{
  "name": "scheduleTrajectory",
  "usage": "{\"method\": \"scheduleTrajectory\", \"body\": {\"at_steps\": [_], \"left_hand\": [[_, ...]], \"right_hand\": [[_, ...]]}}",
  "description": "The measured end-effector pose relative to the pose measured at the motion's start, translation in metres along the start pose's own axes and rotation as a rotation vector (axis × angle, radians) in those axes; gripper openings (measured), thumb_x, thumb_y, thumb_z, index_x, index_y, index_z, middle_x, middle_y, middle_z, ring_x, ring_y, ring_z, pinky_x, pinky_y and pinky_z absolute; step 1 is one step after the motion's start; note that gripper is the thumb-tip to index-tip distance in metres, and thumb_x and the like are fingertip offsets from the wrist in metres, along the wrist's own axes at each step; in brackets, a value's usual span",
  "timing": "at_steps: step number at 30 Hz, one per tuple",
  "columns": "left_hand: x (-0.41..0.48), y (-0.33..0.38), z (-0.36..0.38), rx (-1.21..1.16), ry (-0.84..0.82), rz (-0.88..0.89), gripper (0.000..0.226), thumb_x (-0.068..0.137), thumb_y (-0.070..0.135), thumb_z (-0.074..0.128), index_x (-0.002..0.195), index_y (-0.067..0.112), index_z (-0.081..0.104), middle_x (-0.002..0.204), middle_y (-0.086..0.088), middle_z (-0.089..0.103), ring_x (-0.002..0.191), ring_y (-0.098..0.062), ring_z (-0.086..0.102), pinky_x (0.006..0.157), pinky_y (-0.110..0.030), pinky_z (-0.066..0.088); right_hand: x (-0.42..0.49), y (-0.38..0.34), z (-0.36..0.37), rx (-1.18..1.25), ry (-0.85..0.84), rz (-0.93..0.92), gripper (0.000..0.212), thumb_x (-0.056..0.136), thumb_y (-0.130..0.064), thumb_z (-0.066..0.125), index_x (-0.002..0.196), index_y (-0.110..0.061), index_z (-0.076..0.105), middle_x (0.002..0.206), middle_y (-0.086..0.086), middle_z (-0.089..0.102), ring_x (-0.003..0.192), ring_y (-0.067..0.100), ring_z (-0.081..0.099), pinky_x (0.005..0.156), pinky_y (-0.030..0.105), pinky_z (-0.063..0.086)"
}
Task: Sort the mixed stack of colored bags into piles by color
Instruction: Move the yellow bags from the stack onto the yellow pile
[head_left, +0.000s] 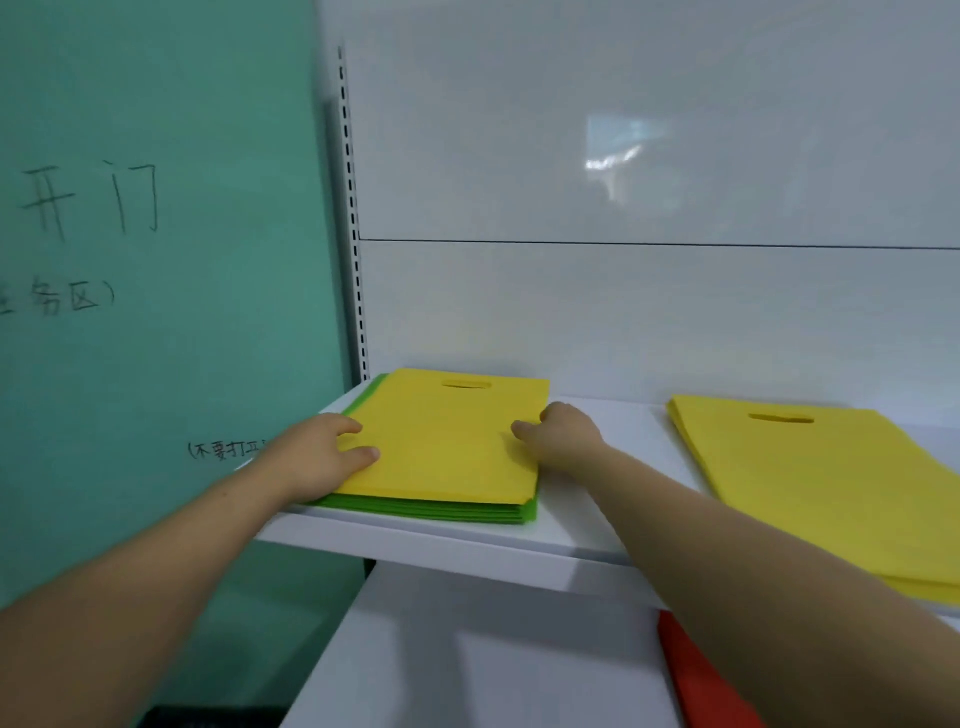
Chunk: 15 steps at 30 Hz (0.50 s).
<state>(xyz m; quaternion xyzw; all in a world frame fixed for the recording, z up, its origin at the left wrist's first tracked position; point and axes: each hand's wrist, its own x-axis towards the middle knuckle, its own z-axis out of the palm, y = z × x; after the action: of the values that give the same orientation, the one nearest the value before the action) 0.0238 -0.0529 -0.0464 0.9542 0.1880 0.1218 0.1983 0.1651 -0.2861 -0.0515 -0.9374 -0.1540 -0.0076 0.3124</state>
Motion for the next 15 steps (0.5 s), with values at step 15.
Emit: {"method": "scheduleTrajectory", "body": {"at_steps": [15], "left_hand": [[0.008, -0.029, 0.02, -0.151, 0.078, 0.061, 0.049, 0.086, 0.054, 0.053, 0.131, 0.034, 0.052, 0.146, 0.013, 0.039, 0.129, -0.016, 0.041, 0.099, -0.033, 0.034]], "right_hand": [[-0.007, -0.001, 0.025, 0.147, 0.285, -0.098, 0.042, 0.089, -0.017, 0.061, 0.129, -0.021, 0.05, 0.095, 0.001, 0.054, 0.088, 0.018, 0.049, 0.075, 0.023, 0.033]]}}
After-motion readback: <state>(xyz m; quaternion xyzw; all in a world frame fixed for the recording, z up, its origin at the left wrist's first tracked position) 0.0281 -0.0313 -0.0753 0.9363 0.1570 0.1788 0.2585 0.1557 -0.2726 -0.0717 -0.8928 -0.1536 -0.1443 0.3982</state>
